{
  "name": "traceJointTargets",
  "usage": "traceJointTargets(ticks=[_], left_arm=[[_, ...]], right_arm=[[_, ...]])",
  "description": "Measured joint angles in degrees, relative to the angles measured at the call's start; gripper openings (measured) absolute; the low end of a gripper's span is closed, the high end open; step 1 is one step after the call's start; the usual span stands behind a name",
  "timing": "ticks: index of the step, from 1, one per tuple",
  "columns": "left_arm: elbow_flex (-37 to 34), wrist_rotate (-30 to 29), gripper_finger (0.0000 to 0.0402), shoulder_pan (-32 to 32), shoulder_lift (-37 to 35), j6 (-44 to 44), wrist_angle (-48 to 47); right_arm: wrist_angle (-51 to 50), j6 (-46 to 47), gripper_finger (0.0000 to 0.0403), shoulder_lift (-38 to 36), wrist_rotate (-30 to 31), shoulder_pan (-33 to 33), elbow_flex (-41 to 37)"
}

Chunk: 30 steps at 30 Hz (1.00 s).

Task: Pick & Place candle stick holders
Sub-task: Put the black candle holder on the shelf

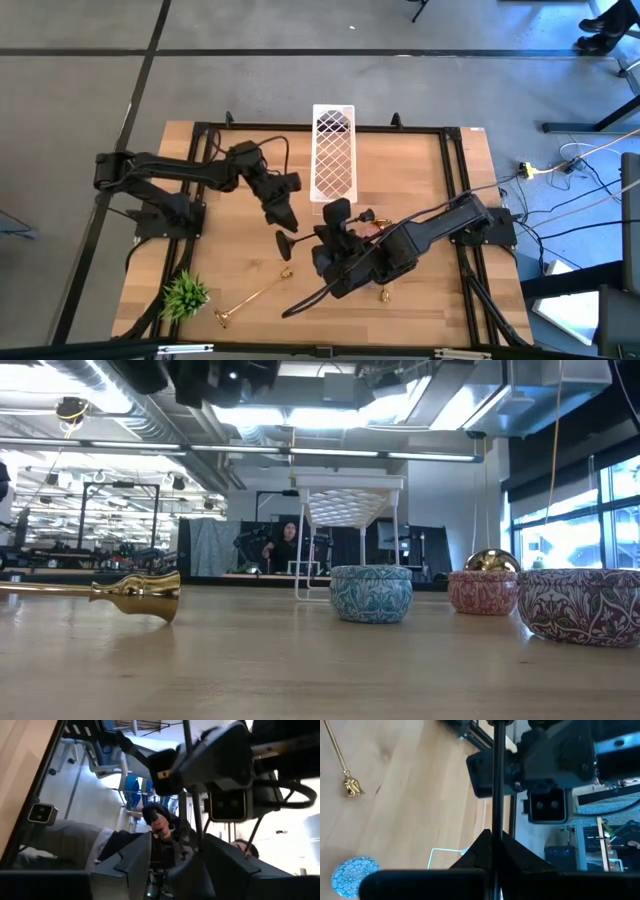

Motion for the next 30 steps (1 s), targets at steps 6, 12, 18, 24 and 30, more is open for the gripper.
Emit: traceJointTargets(ticks=[6,12,18,24,30], left_arm=[[0.0,0.8,0.0180,-1.6,4.7,-2.5,6.3],[0.0,-0.3,0.0176,-4.1,7.5,-9.9,18.5],[0.0,-2.2,0.0176,-4.7,7.7,-12.5,23.0],[2.1,-3.2,0.0176,-4.6,7.7,-13.2,23.3],[4.5,-2.0,0.0175,-4.7,7.8,-12.3,20.3]], right_arm=[[-0.6,-0.3,0.0011,0.0,-1.0,-0.3,0.0],[-1.8,1.2,0.0011,0.0,-1.9,-0.9,0.0],[-2.2,2.7,0.0011,0.0,-1.9,-1.0,0.0],[-2.0,3.7,0.0011,0.2,-3.2,-1.8,0.0],[-1.3,4.0,0.0011,1.4,-2.7,-2.1,0.2]])
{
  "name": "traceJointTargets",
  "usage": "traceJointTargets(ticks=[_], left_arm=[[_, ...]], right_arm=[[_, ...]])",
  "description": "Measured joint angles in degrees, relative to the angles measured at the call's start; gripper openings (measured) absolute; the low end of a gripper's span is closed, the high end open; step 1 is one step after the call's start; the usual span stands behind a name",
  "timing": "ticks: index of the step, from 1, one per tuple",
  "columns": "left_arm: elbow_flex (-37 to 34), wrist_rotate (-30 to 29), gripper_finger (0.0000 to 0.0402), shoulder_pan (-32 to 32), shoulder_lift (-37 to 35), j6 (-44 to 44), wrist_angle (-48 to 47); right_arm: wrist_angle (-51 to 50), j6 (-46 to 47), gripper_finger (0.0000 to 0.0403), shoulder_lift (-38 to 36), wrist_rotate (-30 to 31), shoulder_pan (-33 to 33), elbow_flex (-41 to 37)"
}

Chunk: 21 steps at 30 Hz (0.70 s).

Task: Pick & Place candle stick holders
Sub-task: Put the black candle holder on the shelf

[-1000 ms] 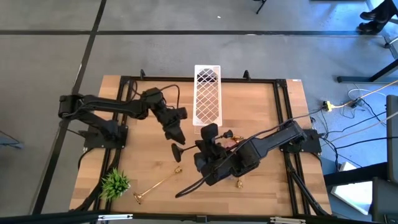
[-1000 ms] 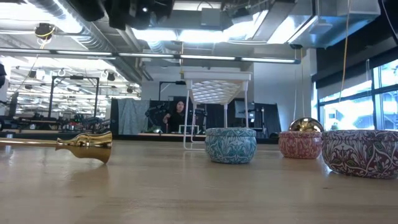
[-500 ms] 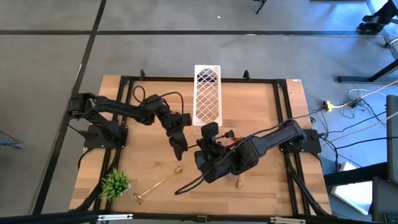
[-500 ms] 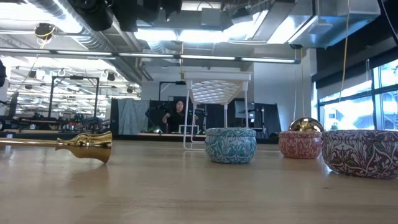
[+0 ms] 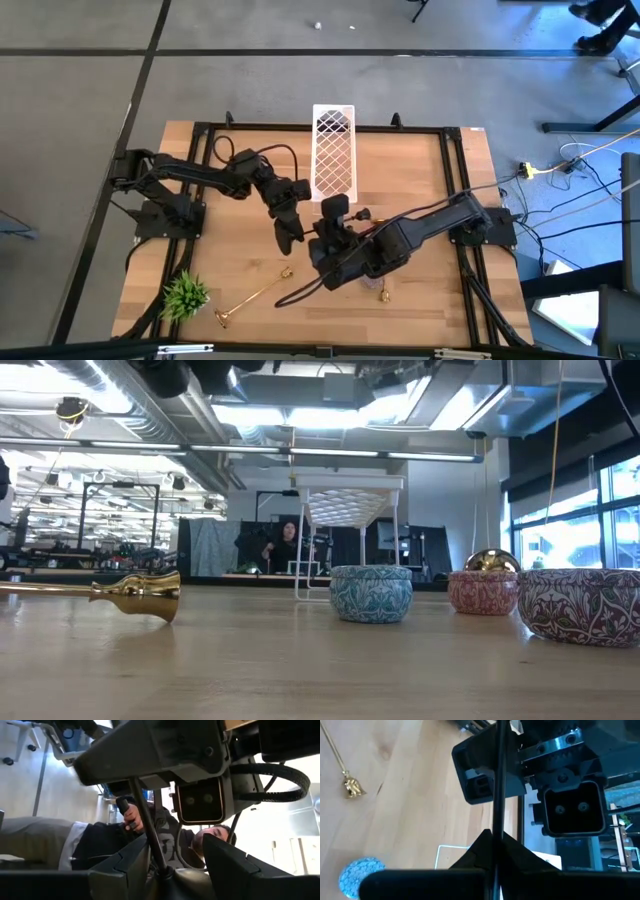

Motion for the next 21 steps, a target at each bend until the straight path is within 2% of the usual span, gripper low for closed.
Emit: traceJointTargets(ticks=[7,11,15,21], left_arm=[[0.2,0.1,0.0164,-1.0,0.0,1.4,-2.6],[0.2,0.1,0.0145,-1.5,-0.1,2.1,-4.2],[0.2,0.7,0.0104,-1.5,-0.1,2.0,-4.7],[0.2,1.1,0.0018,-1.6,-0.1,4.6,-10.7]], right_arm=[[-0.4,0.7,0.0011,0.3,1.0,0.0,-0.1],[-0.5,1.6,0.0011,0.4,0.4,0.0,-0.2],[-0.5,2.1,0.0011,0.4,1.0,0.0,-0.2],[-0.9,1.2,0.0011,0.4,0.8,0.1,-0.2]])
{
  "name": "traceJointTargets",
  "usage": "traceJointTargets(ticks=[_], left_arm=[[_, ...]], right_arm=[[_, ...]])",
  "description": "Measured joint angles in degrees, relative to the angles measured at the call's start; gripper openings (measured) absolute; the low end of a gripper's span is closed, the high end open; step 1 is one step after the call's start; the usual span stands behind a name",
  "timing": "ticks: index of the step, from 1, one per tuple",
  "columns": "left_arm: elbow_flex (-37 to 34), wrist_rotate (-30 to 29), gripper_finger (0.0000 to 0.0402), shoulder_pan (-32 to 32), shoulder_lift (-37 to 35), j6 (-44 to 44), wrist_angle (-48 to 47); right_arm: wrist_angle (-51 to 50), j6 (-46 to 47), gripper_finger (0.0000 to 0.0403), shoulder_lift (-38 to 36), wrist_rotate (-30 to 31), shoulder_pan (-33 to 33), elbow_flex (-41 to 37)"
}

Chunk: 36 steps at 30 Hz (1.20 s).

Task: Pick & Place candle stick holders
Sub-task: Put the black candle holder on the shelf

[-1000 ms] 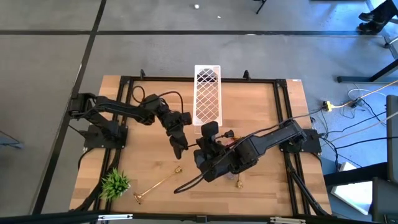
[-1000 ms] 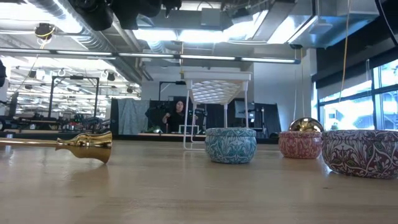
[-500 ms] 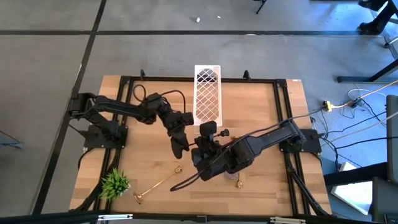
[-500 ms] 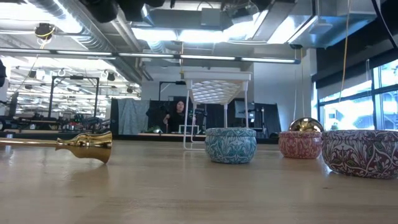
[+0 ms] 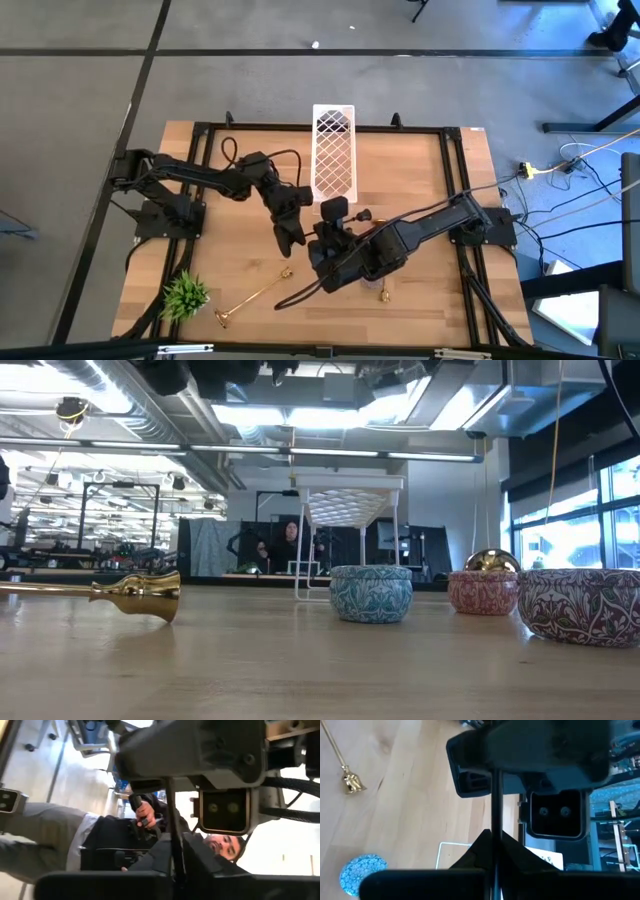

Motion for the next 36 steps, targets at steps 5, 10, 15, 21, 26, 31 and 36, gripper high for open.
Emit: traceJointTargets(ticks=[5,10,15,21,26,31,36], left_arm=[[0.0,0.1,0.0014,-0.9,0.0,5.0,-1.9],[0.0,-2.0,0.0014,-1.4,-0.2,11.0,-1.0],[0.0,-6.3,0.0012,-1.2,-0.4,17.5,0.1],[0.2,-12.0,0.0010,0.1,-0.7,21.3,1.8],[0.2,-16.3,0.0010,1.8,-0.8,23.1,5.8],[0.0,-18.2,0.0010,4.6,-1.2,20.9,9.9],[0.0,-17.7,0.0010,7.0,-3.7,20.8,7.7]], right_arm=[[0.0,1.3,0.0011,0.0,1.2,0.1,0.0],[1.5,5.0,0.0049,0.1,7.6,0.7,-0.1],[4.8,6.9,0.0124,0.0,16.0,0.6,-0.1],[10.8,6.1,0.0195,-0.1,25.6,0.5,-0.1],[12.2,3.4,0.0212,-0.2,33.7,0.4,-0.1],[13.2,3.2,0.0210,-0.5,37.1,0.1,-0.1],[16.3,2.2,0.0210,-0.4,39.4,0.1,0.0]])
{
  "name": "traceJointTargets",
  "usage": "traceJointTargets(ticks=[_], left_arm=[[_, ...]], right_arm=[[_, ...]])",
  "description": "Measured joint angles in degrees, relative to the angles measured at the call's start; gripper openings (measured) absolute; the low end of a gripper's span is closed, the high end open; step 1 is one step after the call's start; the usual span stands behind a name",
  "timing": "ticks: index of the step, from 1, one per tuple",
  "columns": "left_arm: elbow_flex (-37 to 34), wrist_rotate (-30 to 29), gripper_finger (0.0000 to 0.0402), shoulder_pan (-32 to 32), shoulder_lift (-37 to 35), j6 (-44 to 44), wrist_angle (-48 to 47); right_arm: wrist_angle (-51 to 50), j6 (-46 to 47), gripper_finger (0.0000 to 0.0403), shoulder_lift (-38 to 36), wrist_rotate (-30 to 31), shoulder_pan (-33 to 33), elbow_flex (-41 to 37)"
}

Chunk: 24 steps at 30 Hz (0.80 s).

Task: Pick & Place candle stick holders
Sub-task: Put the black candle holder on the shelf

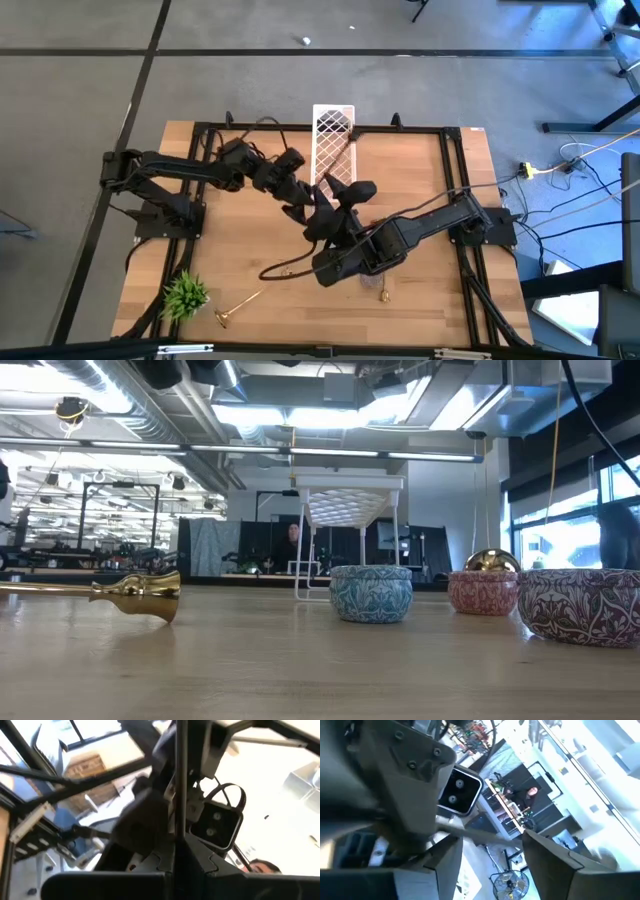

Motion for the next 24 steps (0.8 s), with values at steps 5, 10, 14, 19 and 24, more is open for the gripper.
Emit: traceJointTargets(ticks=[5,10,14,19,24], left_arm=[[-0.2,3.8,0.0009,5.4,-3.4,1.1,-11.2],[-0.3,10.3,0.0009,11.4,-7.2,7.1,-22.2],[-1.5,13.6,0.0009,17.1,-9.9,9.7,-25.2],[-3.2,15.1,0.0009,24.3,-15.7,13.2,-26.9],[-3.4,9.1,0.0009,25.9,-23.1,24.2,-36.3]], right_arm=[[4.1,-0.6,0.0210,0.1,-1.7,0.5,0.2],[5.0,-1.3,0.0210,0.1,-1.9,1.2,0.2],[4.5,2.4,0.0211,0.1,-1.8,1.6,0.2],[3.4,22.4,0.0211,-0.1,-8.4,1.5,0.1],[-1.9,43.3,0.0211,-1.1,-23.1,-1.0,0.1]])
